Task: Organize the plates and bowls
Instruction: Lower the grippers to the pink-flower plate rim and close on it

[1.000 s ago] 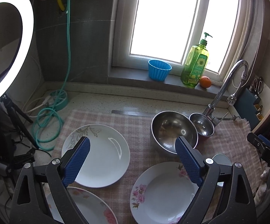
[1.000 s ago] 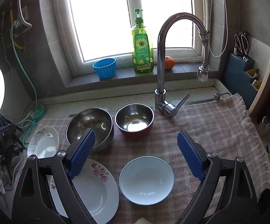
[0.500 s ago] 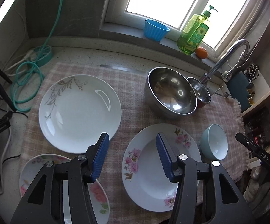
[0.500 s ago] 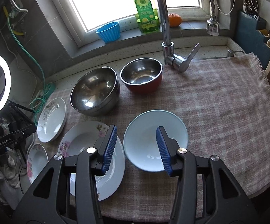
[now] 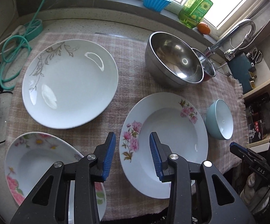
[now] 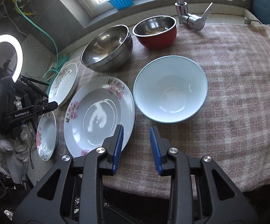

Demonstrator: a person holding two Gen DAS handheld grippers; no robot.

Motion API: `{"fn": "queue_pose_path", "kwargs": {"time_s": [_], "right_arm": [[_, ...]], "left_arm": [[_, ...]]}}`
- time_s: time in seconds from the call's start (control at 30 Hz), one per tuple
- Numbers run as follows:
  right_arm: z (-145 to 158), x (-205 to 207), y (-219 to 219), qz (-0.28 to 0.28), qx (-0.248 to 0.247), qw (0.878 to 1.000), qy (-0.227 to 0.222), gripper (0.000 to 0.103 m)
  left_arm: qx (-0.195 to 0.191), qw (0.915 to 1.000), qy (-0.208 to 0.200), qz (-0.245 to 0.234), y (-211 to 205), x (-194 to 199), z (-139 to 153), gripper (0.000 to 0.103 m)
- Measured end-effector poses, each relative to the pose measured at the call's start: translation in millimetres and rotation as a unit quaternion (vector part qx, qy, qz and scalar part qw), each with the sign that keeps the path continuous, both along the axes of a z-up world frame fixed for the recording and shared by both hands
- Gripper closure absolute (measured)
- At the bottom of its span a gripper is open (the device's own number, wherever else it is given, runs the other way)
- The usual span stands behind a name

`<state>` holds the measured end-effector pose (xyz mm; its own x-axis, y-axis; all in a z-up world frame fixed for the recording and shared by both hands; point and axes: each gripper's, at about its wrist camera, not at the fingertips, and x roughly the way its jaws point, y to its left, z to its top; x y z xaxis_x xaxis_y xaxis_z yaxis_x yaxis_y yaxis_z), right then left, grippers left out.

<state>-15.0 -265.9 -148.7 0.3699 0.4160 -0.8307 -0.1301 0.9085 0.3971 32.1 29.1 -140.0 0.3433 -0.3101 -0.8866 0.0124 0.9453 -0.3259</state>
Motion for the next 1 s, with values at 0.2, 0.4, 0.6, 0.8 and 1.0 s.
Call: {"fn": "queue_pose_path", "kwargs": {"time_s": [0.2, 0.4, 0.6, 0.8, 1.0], "right_arm": [[-24.5, 3.0, 1.1, -0.002, 0.029, 0.999, 0.032, 0.078], [-37.2, 9.2, 7.2, 0.001, 0.041, 0.998, 0.047, 0.08], [-44.2, 16.4, 15.9, 0.014, 0.034, 0.998, 0.049, 0.081], [-52.5, 21.5, 19.1, 0.01, 0.043, 0.997, 0.06, 0.085], [-57.4, 25.6, 20.2, 0.011, 0.048, 0.997, 0.064, 0.086]], "left_arm": [[-0.004, 0.9998, 0.018, -0.001, -1.7, 0.6, -11.1, 0.072], [-0.011, 0.9994, 0.034, 0.005, 0.6, 1.6, -21.4, 0.075], [-0.013, 0.9989, 0.044, 0.01, 1.5, 3.8, -29.1, 0.075], [-0.017, 0.9984, 0.051, 0.017, 2.3, 5.3, -34.7, 0.076], [-0.015, 0.9983, 0.055, 0.008, -1.3, 9.0, -39.0, 0.082]]}}
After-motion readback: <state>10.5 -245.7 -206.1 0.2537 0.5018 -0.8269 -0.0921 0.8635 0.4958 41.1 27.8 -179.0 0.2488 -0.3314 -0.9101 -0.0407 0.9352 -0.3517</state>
